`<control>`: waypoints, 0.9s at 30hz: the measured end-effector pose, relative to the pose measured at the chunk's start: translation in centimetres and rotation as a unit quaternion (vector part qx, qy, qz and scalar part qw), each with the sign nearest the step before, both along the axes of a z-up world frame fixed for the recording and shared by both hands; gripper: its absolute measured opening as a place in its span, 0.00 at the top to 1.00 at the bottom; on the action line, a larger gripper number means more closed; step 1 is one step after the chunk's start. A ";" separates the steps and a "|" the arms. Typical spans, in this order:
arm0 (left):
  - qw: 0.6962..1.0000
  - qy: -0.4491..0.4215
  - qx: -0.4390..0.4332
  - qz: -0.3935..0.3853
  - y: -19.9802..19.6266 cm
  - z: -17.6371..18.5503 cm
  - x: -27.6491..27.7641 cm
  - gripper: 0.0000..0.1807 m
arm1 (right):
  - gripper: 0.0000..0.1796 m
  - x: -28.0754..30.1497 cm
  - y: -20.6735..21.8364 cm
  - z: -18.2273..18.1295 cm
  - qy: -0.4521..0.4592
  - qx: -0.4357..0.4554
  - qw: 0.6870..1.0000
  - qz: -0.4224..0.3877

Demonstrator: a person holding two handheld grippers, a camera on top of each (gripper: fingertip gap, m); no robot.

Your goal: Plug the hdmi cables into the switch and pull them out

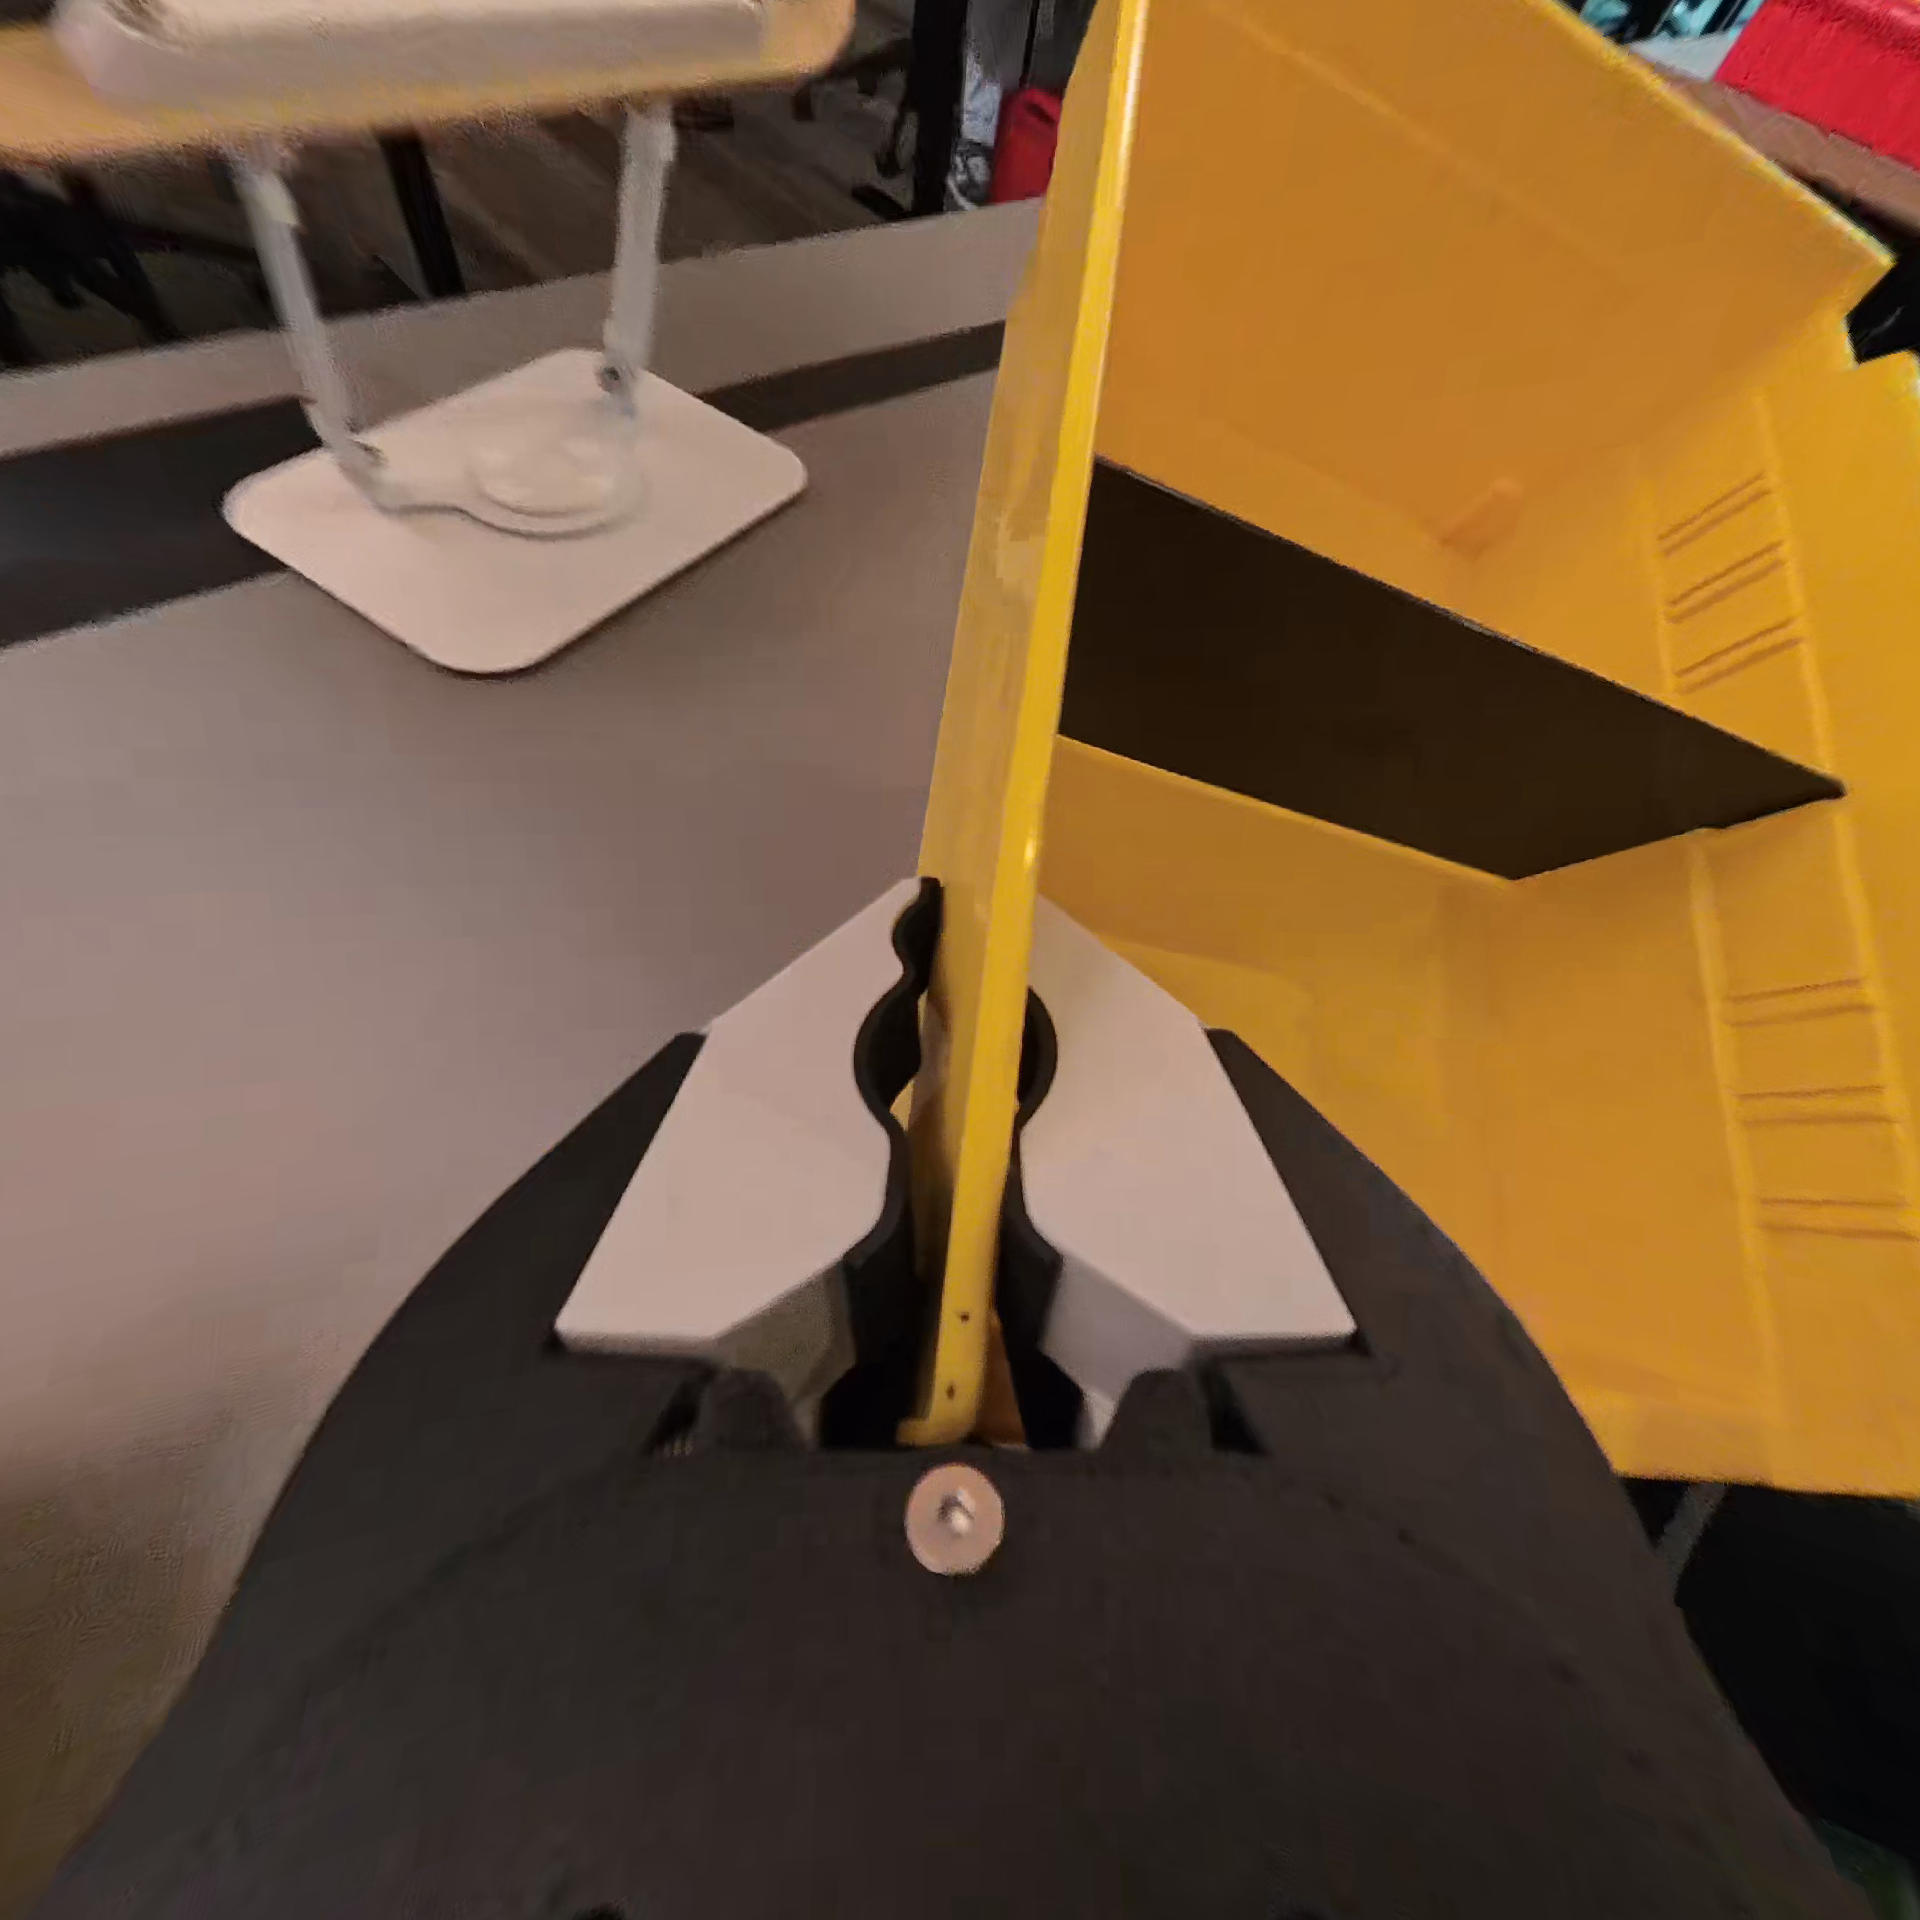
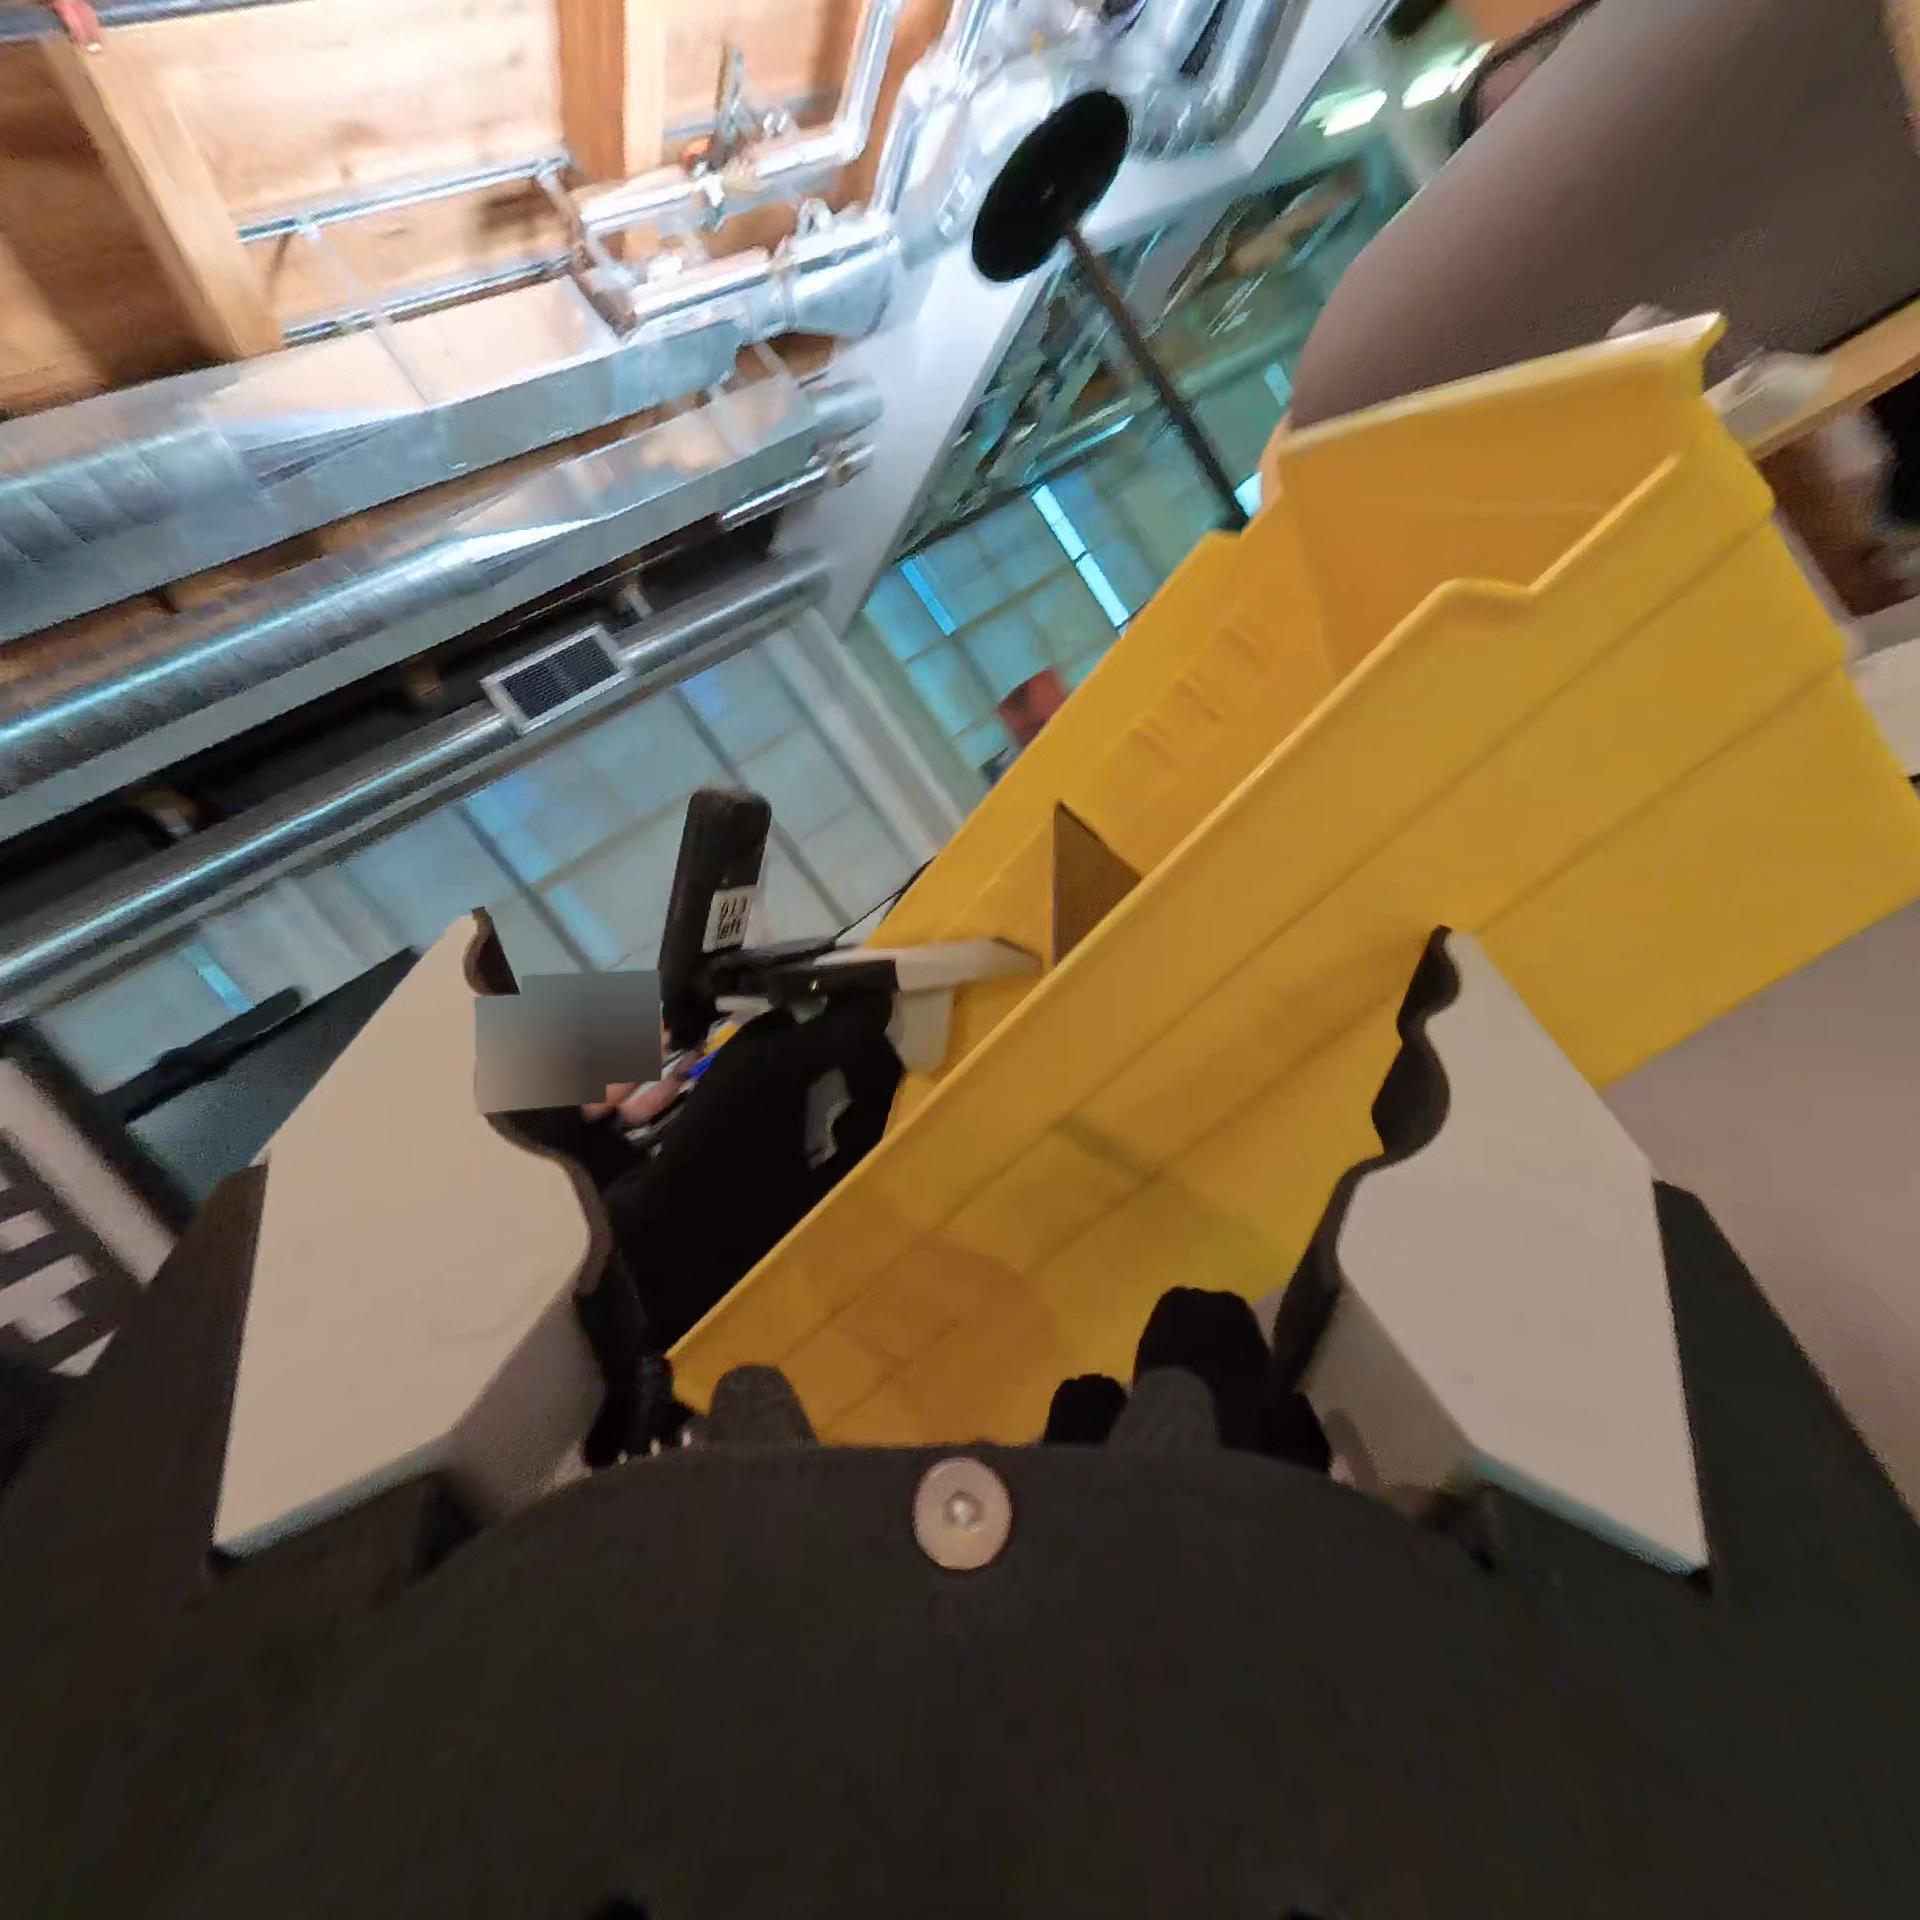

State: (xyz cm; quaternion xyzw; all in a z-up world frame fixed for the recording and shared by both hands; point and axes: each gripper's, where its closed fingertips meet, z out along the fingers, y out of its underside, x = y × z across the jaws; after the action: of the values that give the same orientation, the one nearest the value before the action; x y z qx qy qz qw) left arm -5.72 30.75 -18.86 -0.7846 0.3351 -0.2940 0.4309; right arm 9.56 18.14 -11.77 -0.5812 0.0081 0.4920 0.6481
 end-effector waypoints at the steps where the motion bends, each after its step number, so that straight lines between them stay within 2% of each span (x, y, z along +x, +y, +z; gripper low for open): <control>1: 1.000 -0.015 -0.019 -0.003 -0.3 -0.8 1.3 0.98 | 0.12 1.0 -0.1 -0.1 -0.001 0.003 1.000 -0.022; 10: 0.996 -0.027 -0.087 -0.014 -2.7 -6.3 10.0 0.98 | 0.11 9.2 -0.4 -2.6 0.008 -0.049 0.993 -0.108; 14: 0.991 -0.035 -0.125 -0.023 -4.2 -8.4 13.1 0.94 | 0.11 12.4 0.1 -4.2 0.005 -0.078 0.989 -0.128; 20: 0.985 -0.032 -0.158 -0.066 -7.7 -9.6 16.6 0.81 | 0.12 16.2 1.1 -7.2 -0.041 -0.129 0.983 -0.126; 27: 0.973 -0.064 -0.195 -0.104 -12.0 -8.6 20.2 0.58 | 0.17 19.5 2.4 -7.7 -0.120 -0.154 0.974 -0.113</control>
State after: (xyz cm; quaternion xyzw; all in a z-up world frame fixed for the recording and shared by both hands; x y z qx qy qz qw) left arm 14.43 18.74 -27.47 -0.7939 0.3229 -0.4466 0.2570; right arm 29.04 20.50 -19.50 -0.7240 0.0714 0.3349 0.5988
